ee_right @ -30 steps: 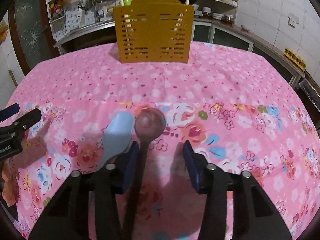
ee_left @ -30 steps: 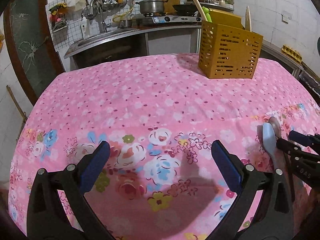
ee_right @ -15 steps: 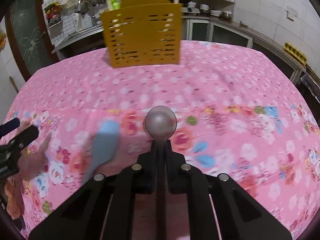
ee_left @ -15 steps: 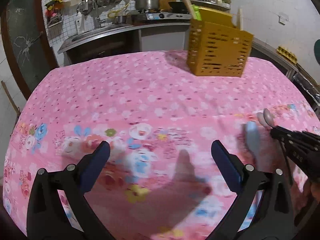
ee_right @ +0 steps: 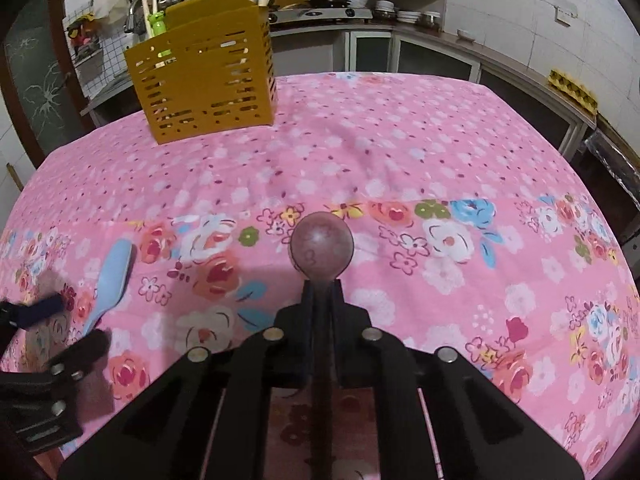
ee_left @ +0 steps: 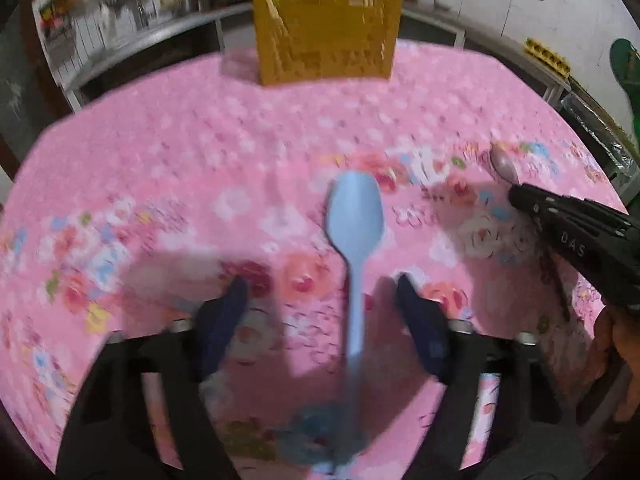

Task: Organize utensils
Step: 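Close the right tool on the dark metal spoon while the left tool grasps the blue spoon, then carry the dark spoon to the holder while the left tool carries the blue spoon, then drop the dark spoon into the holder while the left tool releases the blue spoon beside it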

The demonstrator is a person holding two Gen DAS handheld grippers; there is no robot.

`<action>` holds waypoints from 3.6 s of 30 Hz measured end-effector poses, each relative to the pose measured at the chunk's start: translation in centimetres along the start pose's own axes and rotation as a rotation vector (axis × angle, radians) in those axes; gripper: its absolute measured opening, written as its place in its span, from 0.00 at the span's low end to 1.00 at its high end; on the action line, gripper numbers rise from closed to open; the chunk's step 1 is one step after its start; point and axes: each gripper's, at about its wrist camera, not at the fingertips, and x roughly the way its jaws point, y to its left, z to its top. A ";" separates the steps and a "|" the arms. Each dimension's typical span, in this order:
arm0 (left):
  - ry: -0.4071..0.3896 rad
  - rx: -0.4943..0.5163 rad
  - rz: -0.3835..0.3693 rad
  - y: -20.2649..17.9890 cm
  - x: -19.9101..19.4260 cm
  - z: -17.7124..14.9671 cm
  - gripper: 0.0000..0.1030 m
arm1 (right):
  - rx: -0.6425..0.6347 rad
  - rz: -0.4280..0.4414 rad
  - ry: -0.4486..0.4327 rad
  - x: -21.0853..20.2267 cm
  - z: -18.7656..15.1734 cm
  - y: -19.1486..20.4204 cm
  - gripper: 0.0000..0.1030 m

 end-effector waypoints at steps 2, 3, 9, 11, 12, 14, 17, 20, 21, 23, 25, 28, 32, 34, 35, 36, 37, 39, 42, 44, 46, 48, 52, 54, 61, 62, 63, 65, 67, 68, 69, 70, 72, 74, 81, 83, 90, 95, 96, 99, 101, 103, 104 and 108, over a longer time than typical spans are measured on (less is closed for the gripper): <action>-0.014 -0.002 0.025 -0.5 0.2 0.4 0.54 | -0.003 0.017 -0.001 0.1 0.0 -0.2 0.08; -0.014 -0.009 0.030 -0.6 0.3 0.6 0.45 | -0.006 0.029 -0.002 0.1 0.0 -0.2 0.08; 0.026 -0.057 0.031 -0.1 1.5 2.9 0.13 | -0.025 0.075 0.006 0.3 0.3 0.0 0.08; 0.039 -0.069 0.028 0.0 1.9 3.6 0.13 | -0.037 0.082 0.016 0.5 0.6 0.1 0.08; 0.048 -0.068 0.030 -0.1 2.1 4.0 0.13 | -0.039 0.086 0.024 0.5 0.7 0.1 0.08; 0.065 -0.057 0.035 -0.2 2.4 4.5 0.13 | -0.043 0.097 0.046 0.8 1.2 0.0 0.08; 0.081 -0.050 0.034 -0.2 2.8 5.2 0.13 | -0.052 0.105 0.075 1.1 1.9 0.0 0.08; 0.086 -0.042 0.038 -0.2 3.2 5.9 0.13 | -0.044 0.112 0.098 1.6 2.4 0.0 0.08; 0.087 -0.037 0.040 -0.2 3.3 6.0 0.13 | -0.045 0.110 0.103 1.8 2.6 0.0 0.08; 0.084 -0.024 0.044 -0.3 3.6 6.4 0.13 | -0.043 0.108 0.121 2.0 3.0 0.1 0.08; 0.077 -0.026 0.038 -0.3 3.7 6.7 0.11 | -0.033 0.118 0.131 2.2 3.4 0.0 0.08; 0.061 -0.046 0.018 0.1 3.8 7.1 0.09 | -0.026 0.121 0.118 2.3 3.9 -0.1 0.08; 0.006 -0.083 -0.009 0.9 2.8 7.7 0.08 | 0.004 0.131 0.070 1.7 4.8 -0.6 0.08; -0.036 -0.093 -0.013 1.2 1.9 8.3 0.08 | 0.015 0.133 0.043 1.3 5.5 -0.9 0.08; -0.070 -0.098 -0.014 1.4 1.1 8.7 0.08 | 0.025 0.139 0.022 1.0 6.0 -1.1 0.08; -0.096 -0.099 -0.009 1.6 0.6 9.0 0.08 | 0.034 0.141 0.002 0.7 6.4 -1.3 0.08; -0.126 -0.099 0.000 1.6 -0.1 9.3 0.08 | 0.041 0.144 -0.019 0.4 6.8 -1.4 0.08; -0.211 -0.103 0.018 1.9 -1.8 10.2 0.08 | 0.051 0.147 -0.078 -0.5 7.6 -1.5 0.08; -0.317 -0.119 0.034 2.4 -3.8 11.2 0.08 | 0.062 0.165 -0.172 -1.8 8.7 -1.7 0.08; -0.375 -0.136 0.036 2.9 -5.1 12.0 0.08 | 0.065 0.191 -0.241 -2.8 9.4 -1.6 0.08; -0.428 -0.142 0.037 3.2 -6.2 12.7 0.03 | 0.053 0.222 -0.316 -3.9 10.1 -1.3 0.08; -0.481 -0.149 0.033 3.7 -7.3 13.7 0.00 | 0.042 0.226 -0.392 -5.0 11.1 -0.8 0.08; -0.547 -0.144 0.020 4.0 -8.6 16.2 0.00 | 0.037 0.245 -0.487 -6.5 13.9 0.0 0.08; -0.556 -0.139 0.012 3.7 -8.6 17.4 0.00 | 0.042 0.250 -0.511 -6.8 15.5 0.3 0.08; -0.496 -0.155 -0.020 6.0 -7.3 17.6 0.00 | 0.045 0.248 -0.496 -6.1 16.3 0.0 0.08; -0.473 -0.133 -0.011 5.9 -6.5 17.3 0.00 | 0.050 0.245 -0.479 -5.7 16.0 -0.3 0.08; -0.454 -0.121 -0.006 5.9 -5.9 17.1 0.00 | 0.054 0.237 -0.463 -5.3 15.6 -0.6 0.08; -0.403 -0.102 -0.003 5.7 -4.3 16.5 0.00 | 0.058 0.217 -0.432 -4.4 14.9 -1.3 0.08; -0.345 -0.099 -0.019 5.5 -2.6 15.7 0.00 | 0.069 0.197 -0.402 -3.7 14.4 -2.3 0.08; -0.329 -0.100 -0.025 5.6 -2.0 15.5 0.00 | 0.074 0.195 -0.391 -3.4 14.3 -2.7 0.08; -0.317 -0.103 -0.027 5.6 -1.5 15.3 0.00 | 0.082 0.191 -0.383 -3.3 14.1 -3.1 0.08; -0.311 -0.108 -0.027 5.6 -1.2 15.0 0.00 | 0.088 0.186 -0.379 -3.2 13.9 -3.4 0.08; -0.316 -0.115 -0.033 5.6 -1.0 14.5 0.00 | 0.098 0.182 -0.378 -3.2 13.5 -4.0 0.08; -0.323 -0.108 -0.034 5.3 -1.1 14.4 0.00 | 0.106 0.183 -0.380 -3.2 13.2 -4.4 0.08; -0.388 -0.108 -0.033 5.0 -2.6 14.0 0.00 | 0.110 0.207 -0.412 -4.0 13.4 -3.9 0.08; -0.424 -0.116 -0.019 5.3 -3.2 14.2 0.00 | 0.107 0.234 -0.446 -4.5 14.2 -3.4 0.08; -0.525 -0.154 0.018 7.2 -5.7 15.8 0.00 | 0.040 0.275 -0.641 -7.2 19.0 0.5 0.08; -0.568 -0.175 0.065 8.7 -6.5 16.2 0.27 | 0.023 0.330 -0.756 -6.7 22.1 2.5 0.08; -0.580 -0.182 0.076 9.1 -6.6 16.1 0.31 | 0.023 0.342 -0.763 -6.2 22.5 2.9 0.08; -0.590 -0.177 0.100 9.8 -6.3 15.7 0.39 | 0.027 0.365 -0.763 -3.8 23.4 3.6 0.08; -0.586 -0.174 0.113 10.3 -5.9 15.5 0.44 | 0.019 0.362 -0.754 -2.0 23.6 3.9 0.08; -0.581 -0.178 0.120 10.7 -5.5 15.3 0.47 | 0.017 0.360 -0.730 -0.8 23.3 4.0 0.08; -0.576 -0.186 0.121 11.0 -5.3 15.1 0.48 | 0.016 0.358 -0.717 -0.2 22.9 4.0 0.08; -0.567 -0.208 0.108 11.5 -4.8 14.4 0.62 | -0.030 0.340 -0.682 0.8 20.9 4.2 0.08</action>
